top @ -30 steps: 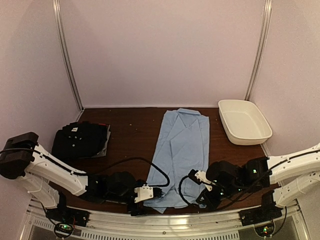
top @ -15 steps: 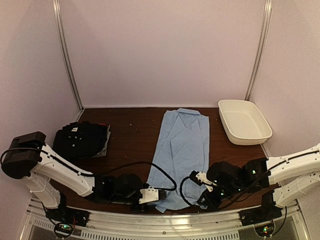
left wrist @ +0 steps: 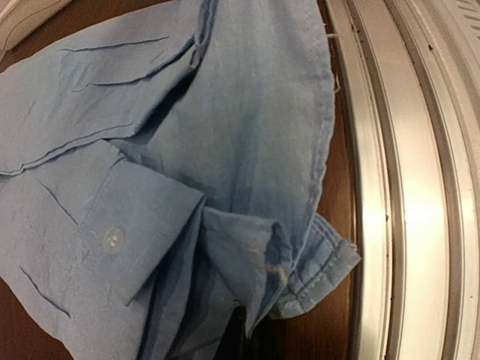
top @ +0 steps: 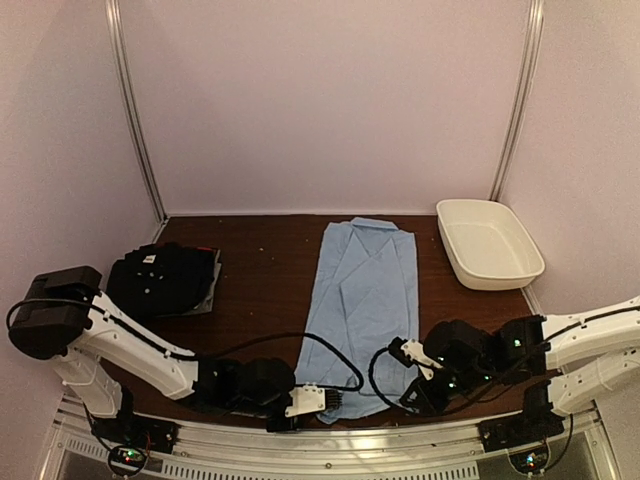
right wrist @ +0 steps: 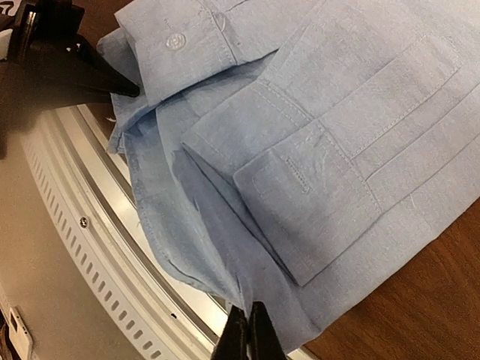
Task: Fold and stack the long sleeve shirts
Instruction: Pick up the rectangle-folded shirt from the center of the board.
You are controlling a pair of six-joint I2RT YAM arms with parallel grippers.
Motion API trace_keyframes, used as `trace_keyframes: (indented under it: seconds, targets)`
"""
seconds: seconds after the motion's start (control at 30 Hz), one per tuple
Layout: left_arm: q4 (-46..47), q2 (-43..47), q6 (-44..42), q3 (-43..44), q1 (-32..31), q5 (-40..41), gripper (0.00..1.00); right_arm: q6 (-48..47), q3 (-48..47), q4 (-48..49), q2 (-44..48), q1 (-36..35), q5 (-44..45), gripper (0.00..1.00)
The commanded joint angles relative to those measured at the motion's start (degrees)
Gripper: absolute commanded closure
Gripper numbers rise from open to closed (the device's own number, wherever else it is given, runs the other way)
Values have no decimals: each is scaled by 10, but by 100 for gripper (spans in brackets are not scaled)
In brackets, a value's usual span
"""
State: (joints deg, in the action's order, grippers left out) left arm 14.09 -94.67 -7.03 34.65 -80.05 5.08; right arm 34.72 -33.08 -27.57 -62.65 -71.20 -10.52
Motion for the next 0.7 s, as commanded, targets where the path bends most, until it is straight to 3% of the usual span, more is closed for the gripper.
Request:
trace_keyframes:
  seconds: [0.0,0.23,0.47,0.67]
  targets:
    - [-57,-14,45,22,-18,-25,100,18,24,16,15,4,-6,100]
    - [-125,1,102,58,-58,-46,100,58,60,43,45,-25,-33,100]
    - [-172,75,144,55,-62,-82,100,86,56,27,85,-55,-28,100]
    - [-211,125,139,98,21,-156,100,42,-20,-48,71,-25,31,100]
